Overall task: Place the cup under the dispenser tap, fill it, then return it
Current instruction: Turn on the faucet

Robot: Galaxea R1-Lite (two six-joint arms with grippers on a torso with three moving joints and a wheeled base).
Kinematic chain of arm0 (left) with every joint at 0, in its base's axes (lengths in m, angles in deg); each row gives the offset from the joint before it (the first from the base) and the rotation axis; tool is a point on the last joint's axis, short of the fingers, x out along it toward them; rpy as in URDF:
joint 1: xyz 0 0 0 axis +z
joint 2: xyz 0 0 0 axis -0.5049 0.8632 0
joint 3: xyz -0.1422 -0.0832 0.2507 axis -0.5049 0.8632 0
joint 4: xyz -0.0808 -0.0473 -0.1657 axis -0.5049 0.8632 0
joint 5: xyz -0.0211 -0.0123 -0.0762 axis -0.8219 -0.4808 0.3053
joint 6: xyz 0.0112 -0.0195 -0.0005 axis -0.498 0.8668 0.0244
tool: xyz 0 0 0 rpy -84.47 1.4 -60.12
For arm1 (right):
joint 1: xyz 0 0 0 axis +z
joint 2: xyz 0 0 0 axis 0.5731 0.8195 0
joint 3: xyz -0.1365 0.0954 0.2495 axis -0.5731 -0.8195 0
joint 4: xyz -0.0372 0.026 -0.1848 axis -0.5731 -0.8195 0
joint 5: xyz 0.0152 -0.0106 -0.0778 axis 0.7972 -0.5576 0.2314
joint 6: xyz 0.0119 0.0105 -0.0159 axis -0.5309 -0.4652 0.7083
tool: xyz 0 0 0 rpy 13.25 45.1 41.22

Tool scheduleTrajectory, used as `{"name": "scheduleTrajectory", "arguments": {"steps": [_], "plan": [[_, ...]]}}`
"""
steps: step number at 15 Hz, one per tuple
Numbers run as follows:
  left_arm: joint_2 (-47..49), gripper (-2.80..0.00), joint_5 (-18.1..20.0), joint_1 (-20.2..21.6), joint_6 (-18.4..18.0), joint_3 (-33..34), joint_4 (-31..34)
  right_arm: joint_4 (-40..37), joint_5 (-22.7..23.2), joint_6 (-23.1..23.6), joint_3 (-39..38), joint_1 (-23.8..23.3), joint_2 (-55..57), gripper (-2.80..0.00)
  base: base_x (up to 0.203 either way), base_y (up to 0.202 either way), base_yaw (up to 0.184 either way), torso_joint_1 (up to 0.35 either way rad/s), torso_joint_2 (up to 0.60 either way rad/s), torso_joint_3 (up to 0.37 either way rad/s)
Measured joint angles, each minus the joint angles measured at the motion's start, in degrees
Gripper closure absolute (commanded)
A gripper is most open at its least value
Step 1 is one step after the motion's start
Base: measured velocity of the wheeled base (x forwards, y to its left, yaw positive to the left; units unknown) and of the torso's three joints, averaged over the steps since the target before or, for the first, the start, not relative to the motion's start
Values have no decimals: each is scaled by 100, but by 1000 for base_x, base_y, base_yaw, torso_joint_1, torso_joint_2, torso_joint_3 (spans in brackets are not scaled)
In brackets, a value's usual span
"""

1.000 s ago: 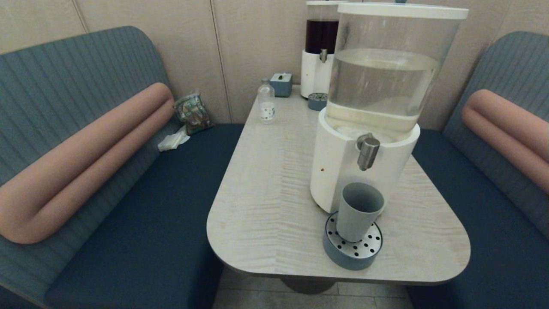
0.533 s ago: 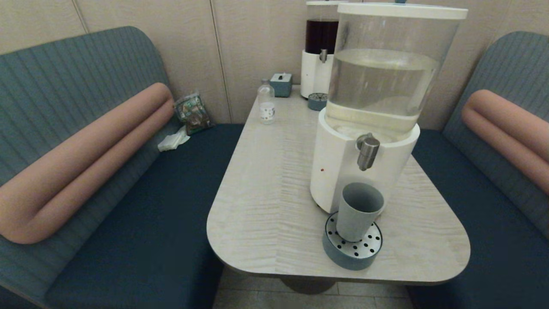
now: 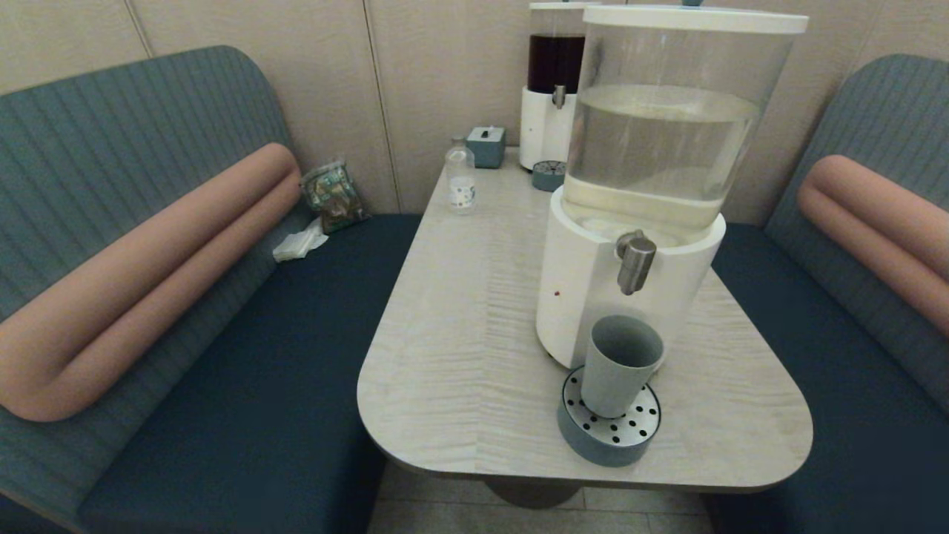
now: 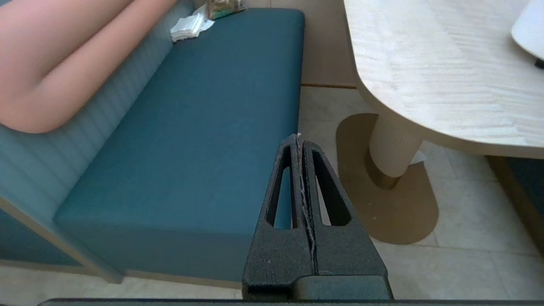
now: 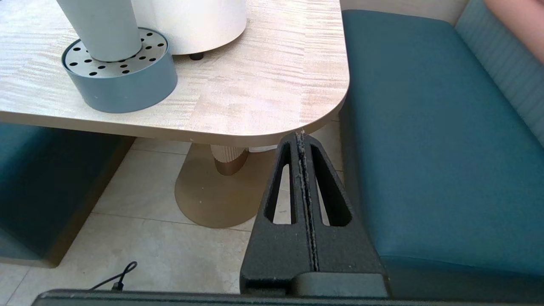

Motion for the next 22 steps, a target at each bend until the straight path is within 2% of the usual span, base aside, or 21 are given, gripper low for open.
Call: {"name": "scheduleTrajectory", "arguments": {"steps": [4, 6, 9, 13, 16, 18, 20, 22], "plan": [[-10, 0, 0, 0, 10, 0, -2, 25, -24, 91, 0, 0, 0, 0, 0, 0, 0, 0, 0, 0], [-10, 0, 0, 0, 9, 0, -2, 181, 16, 171, 284, 0, 6, 0, 0, 0, 0, 0, 0, 0], [-10, 0, 0, 0, 11, 0, -2, -77, 80, 179, 1713, 2, 322, 0, 0, 0, 0, 0, 0, 0], [-10, 0, -2, 0, 11, 0, 0, -713, 256, 245, 4061, 67, 2216, 0, 0, 0, 0, 0, 0, 0], [-8, 0, -1, 0, 10, 0, 0, -2021, 447, 476, 6424, 320, 4187, 0, 0, 0, 0, 0, 0, 0], [-7, 0, -1, 2, 11, 0, -5, -3378, 632, 557, 7824, 920, 5312, 0, 0, 0, 0, 0, 0, 0], [-7, 0, 0, 2, 9, 0, -2, -4565, 1168, 589, 8698, 1598, 6121, 0, 0, 0, 0, 0, 0, 0], [-7, 0, -2, 2, 11, 0, -2, -5232, 1713, 592, 9230, 1912, 6794, 0, 0, 0, 0, 0, 0, 0]]}}
